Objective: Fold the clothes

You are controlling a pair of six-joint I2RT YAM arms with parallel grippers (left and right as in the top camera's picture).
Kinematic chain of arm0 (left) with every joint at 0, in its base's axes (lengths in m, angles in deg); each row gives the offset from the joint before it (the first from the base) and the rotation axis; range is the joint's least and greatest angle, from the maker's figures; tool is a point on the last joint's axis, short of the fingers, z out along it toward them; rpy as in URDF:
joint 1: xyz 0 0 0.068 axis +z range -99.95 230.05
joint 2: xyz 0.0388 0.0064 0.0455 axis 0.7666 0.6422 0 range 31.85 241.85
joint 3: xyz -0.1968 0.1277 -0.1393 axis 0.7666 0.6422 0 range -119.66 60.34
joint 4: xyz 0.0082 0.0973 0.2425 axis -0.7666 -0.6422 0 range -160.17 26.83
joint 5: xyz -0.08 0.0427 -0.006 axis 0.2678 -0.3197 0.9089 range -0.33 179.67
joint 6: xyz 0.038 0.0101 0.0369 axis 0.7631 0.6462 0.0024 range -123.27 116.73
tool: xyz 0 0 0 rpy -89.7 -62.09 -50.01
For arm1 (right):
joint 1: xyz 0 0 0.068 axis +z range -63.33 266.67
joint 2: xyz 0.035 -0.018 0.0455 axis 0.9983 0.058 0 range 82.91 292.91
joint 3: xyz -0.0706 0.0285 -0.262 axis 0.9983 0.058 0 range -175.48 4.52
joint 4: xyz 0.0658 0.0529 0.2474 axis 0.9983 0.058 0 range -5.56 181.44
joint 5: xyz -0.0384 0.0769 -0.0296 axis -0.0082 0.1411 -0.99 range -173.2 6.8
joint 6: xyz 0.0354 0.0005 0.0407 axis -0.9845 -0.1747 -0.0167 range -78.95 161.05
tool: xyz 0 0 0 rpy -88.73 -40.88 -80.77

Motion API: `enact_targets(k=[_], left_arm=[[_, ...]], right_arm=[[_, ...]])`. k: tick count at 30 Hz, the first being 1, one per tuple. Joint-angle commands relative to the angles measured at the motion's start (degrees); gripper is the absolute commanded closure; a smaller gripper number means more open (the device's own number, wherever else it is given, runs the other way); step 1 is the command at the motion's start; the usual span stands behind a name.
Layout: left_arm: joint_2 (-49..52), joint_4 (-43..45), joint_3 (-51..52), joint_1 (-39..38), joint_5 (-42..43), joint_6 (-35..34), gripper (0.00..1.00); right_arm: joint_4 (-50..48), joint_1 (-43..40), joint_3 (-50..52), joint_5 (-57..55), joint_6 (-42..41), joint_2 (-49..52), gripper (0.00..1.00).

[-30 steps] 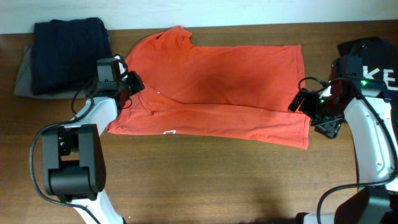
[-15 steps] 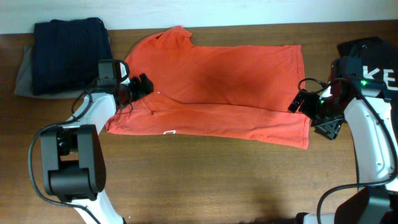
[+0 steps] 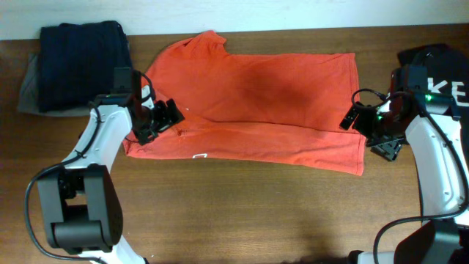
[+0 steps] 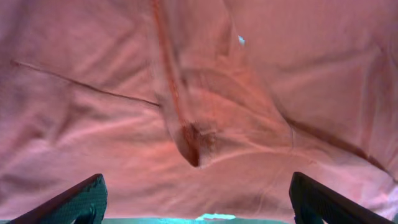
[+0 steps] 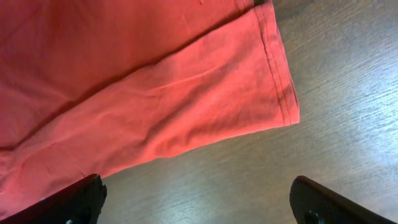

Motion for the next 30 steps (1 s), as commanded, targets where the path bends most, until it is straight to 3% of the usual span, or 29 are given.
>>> enact_targets(k=[1, 6, 17, 20, 23, 30], left_arm=[[-0.55, 0.02, 0.07, -3.19, 1.42, -3.28, 0.07], [0.72, 2.10, 0.07, -6.88, 0.96, -6.97, 0.11], [3.39, 0.09, 0.07, -7.06, -3.78, -15.28, 0.11], [4.02, 1.09, 0.07, -7.08, -4.20, -16.44, 0.11], [5.53, 1.97, 0.07, -7.08, -4.20, -17.00, 0.19], [7.67, 4.24, 0.07, -6.84, -4.76, -17.09, 0.20]], right_arm=[[-0.22, 0.15, -0.15, 0.72, 0.15, -0.17, 0.01], [-0.09, 0.15, -0.15, 0.74, 0.15, -0.17, 0.01], [0.66, 0.15, -0.15, 0.72, 0.20, -0.17, 0.01], [0.52, 0.15, -0.15, 0.70, 0.20, -0.17, 0.01], [0.48, 0.15, -0.15, 0.72, 0.20, -0.17, 0.01], [1.09, 0.15, -0.15, 0.72, 0.61, -0.17, 0.01]])
